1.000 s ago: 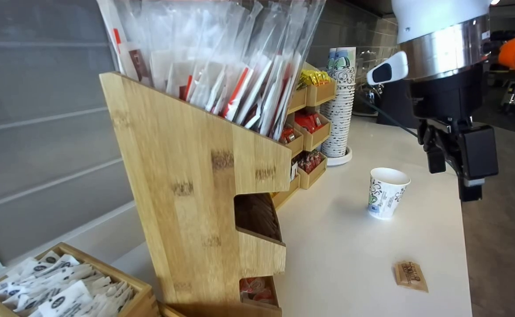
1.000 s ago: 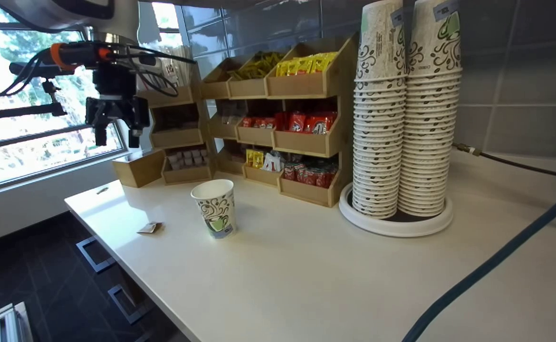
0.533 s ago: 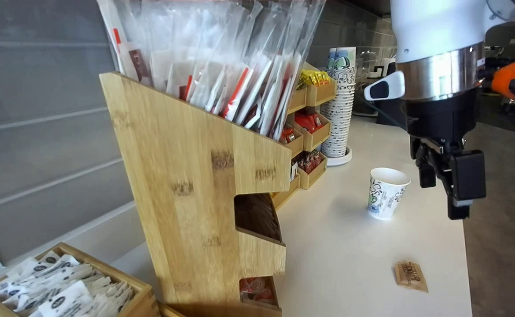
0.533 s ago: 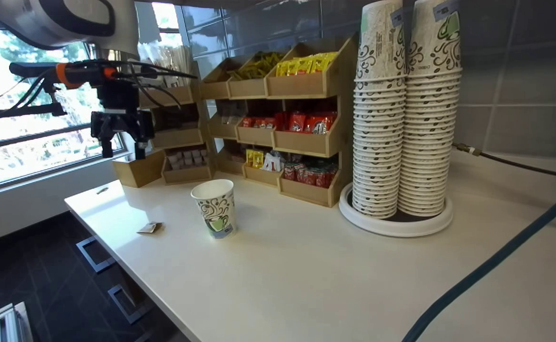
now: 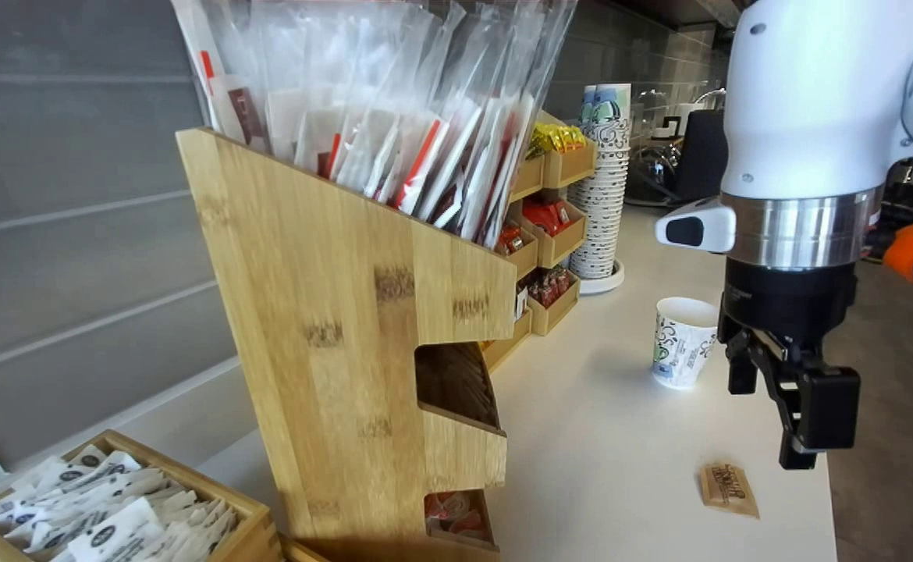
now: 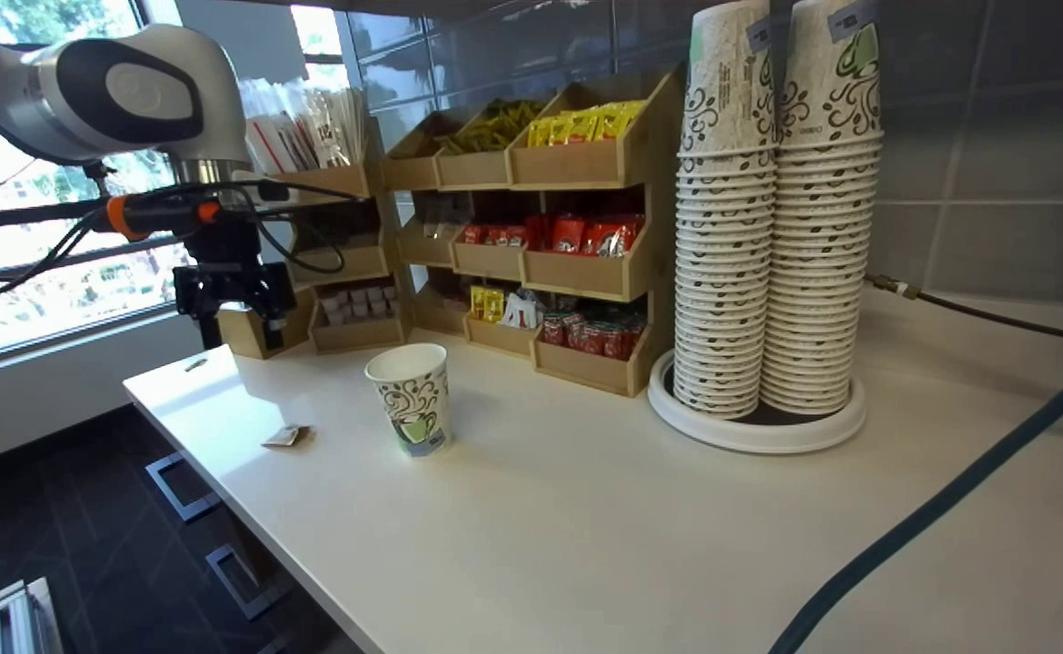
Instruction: Pick up the brown pack and put it down
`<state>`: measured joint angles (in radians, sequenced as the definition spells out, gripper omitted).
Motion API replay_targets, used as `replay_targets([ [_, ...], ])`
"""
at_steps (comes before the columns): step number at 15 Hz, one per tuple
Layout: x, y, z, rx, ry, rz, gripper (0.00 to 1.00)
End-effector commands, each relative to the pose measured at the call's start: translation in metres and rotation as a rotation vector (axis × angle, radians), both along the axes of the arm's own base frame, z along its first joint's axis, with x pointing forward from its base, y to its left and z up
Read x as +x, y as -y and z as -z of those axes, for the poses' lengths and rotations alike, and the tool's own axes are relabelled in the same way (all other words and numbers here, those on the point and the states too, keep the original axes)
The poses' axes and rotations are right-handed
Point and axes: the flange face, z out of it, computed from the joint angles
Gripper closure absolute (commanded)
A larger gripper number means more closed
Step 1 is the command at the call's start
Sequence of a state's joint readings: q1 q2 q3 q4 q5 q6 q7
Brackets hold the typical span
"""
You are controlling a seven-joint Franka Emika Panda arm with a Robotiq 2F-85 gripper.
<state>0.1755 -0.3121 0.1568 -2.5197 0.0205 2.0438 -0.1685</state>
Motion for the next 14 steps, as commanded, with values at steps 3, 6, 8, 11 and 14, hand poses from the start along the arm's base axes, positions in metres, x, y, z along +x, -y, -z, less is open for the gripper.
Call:
replay_targets([
  [3, -0.015, 0.008, 0.029, -0.034, 0.067, 0.013, 0.0],
  [6, -0.018, 0.014, 0.041, -0.028, 0.09, 0.04, 0.0],
  [8, -0.018, 0.016, 0.047, -0.018, 0.111, 0.045, 0.0],
  [11, -0.017, 0.017, 0.056, -0.019, 0.143, -0.015, 0.0],
  [14, -0.016, 0.018, 0.058, -0.056, 0.125, -0.139, 0.0],
])
